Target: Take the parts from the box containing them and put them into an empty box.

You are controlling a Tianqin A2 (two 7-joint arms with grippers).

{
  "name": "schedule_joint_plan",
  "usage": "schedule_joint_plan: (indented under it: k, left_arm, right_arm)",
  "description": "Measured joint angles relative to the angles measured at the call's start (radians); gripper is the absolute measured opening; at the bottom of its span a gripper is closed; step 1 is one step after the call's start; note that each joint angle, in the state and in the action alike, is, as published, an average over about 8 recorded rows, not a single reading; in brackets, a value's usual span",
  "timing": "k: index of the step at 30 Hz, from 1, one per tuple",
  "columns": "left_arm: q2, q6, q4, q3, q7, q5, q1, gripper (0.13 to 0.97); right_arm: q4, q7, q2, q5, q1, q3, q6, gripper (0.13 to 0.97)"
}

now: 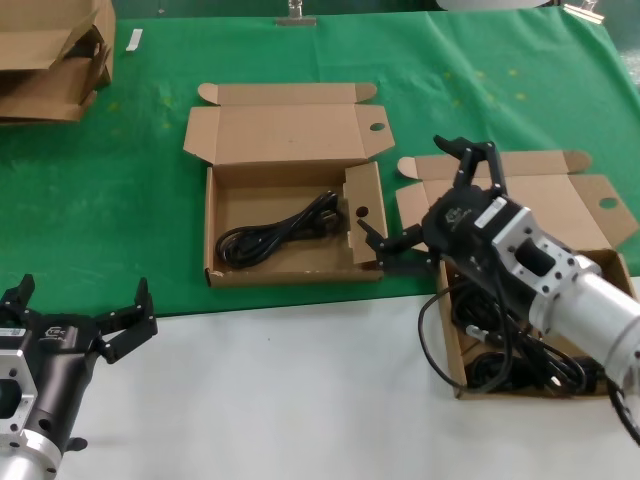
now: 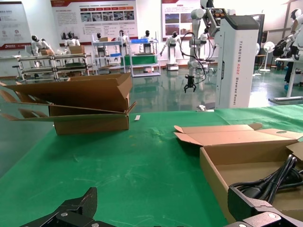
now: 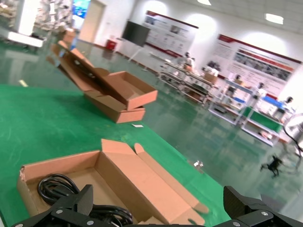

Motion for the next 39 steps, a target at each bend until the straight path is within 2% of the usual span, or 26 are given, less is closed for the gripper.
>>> schedule_joint_plan:
  k: [39]
  left_arm:
    - [0.0, 0.0, 0.0, 0.0, 0.0, 0.0, 0.0, 0.966]
  right_arm:
    - [0.157, 0.058, -0.08, 0.266, -0.483, 0.242, 0.334, 0.966]
